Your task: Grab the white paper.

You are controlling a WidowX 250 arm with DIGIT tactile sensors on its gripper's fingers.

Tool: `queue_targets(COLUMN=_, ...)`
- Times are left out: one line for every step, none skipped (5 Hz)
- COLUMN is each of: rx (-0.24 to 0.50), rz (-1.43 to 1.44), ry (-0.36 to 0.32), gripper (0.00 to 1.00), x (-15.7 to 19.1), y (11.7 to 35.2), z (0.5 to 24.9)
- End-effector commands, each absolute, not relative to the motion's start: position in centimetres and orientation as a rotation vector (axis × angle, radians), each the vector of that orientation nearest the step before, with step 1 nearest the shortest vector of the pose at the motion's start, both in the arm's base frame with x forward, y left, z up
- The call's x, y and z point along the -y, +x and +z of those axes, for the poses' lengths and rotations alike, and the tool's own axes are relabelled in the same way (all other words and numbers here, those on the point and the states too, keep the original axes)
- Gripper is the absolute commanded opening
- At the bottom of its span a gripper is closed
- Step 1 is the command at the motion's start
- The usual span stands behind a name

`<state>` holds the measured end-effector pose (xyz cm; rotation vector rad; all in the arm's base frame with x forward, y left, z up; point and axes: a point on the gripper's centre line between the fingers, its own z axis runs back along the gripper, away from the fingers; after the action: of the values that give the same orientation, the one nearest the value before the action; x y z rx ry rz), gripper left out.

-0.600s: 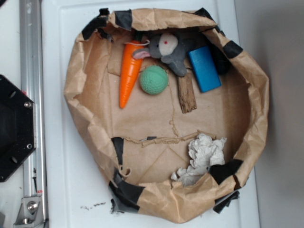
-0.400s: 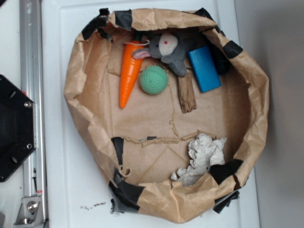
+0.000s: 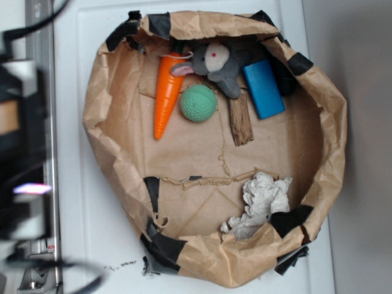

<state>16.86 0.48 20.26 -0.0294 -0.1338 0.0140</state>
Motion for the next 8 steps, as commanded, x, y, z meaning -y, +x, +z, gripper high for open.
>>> queue_targets(rx=0.225, rz=-0.044, ry=-0.111, gripper=1.0, x=-2.3, y=24.9, z=17.6)
queue_targets(rx=0.21, rz=-0.129, ry=-0.173, gripper=1.0, x=-1.6, y=27.9, z=14.4)
queue_targets(rx=0.146, rz=-0.209, ry=-0.162, gripper=1.0, x=1.0, y=29.5, z=10.4)
queue_targets(rx=0.122, rz=-0.273, ry=-0.137, gripper=1.0, x=3.3, y=29.6, z=8.8)
queue_targets(rx=0.113, rz=-0.307, ry=-0.146, gripper=1.0, x=5.6, y=30.3, z=7.5)
queue_targets(rx=0.135, rz=-0.318, ry=-0.173, gripper=1.0, x=7.1, y=31.2, z=7.2)
queue_targets(rx=0.178, rz=-0.277, ry=-0.191, gripper=1.0, x=7.4, y=32.5, z=5.9)
queue_targets(rx=0.258, rz=-0.215, ry=-0.177, gripper=1.0, x=7.2, y=33.2, z=5.9)
